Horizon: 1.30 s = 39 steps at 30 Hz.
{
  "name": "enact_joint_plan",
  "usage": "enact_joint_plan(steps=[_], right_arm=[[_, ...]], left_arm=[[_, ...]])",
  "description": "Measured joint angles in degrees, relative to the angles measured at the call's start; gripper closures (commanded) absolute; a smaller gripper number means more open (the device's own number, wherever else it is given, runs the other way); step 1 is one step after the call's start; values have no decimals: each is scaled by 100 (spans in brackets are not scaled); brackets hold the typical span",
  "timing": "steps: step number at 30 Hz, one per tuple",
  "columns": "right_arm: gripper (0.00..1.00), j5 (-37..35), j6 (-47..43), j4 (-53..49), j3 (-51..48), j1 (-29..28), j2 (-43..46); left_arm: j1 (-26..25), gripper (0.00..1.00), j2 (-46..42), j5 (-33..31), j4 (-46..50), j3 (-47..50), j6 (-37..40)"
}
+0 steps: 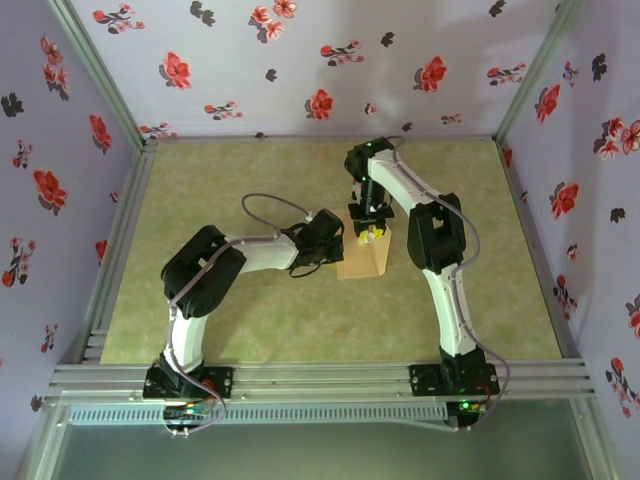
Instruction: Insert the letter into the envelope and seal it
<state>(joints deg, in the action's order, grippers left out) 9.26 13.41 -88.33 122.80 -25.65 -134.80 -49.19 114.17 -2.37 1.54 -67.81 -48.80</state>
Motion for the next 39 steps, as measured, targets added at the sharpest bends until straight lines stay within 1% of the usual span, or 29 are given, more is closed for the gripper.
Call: enact_joint_plan(steps=[10,15,23,30,39], right_arm=[[100,-151,203,487,264,20,-7],[100,-151,221,564,254,28,221],[100,13,114,549,-341,-26,992],[100,273,-20,553,-1226,-225,1034],[100,579,-173,463,-1392,-350,1034]], left_arm=[[0,100,0,2,-9,0,0],[0,100,0,0,-9,0,0],[0,100,0,2,-9,0,0],[-7,100,0,0,-11,0,0],[-7,100,0,0,-26,4,2]])
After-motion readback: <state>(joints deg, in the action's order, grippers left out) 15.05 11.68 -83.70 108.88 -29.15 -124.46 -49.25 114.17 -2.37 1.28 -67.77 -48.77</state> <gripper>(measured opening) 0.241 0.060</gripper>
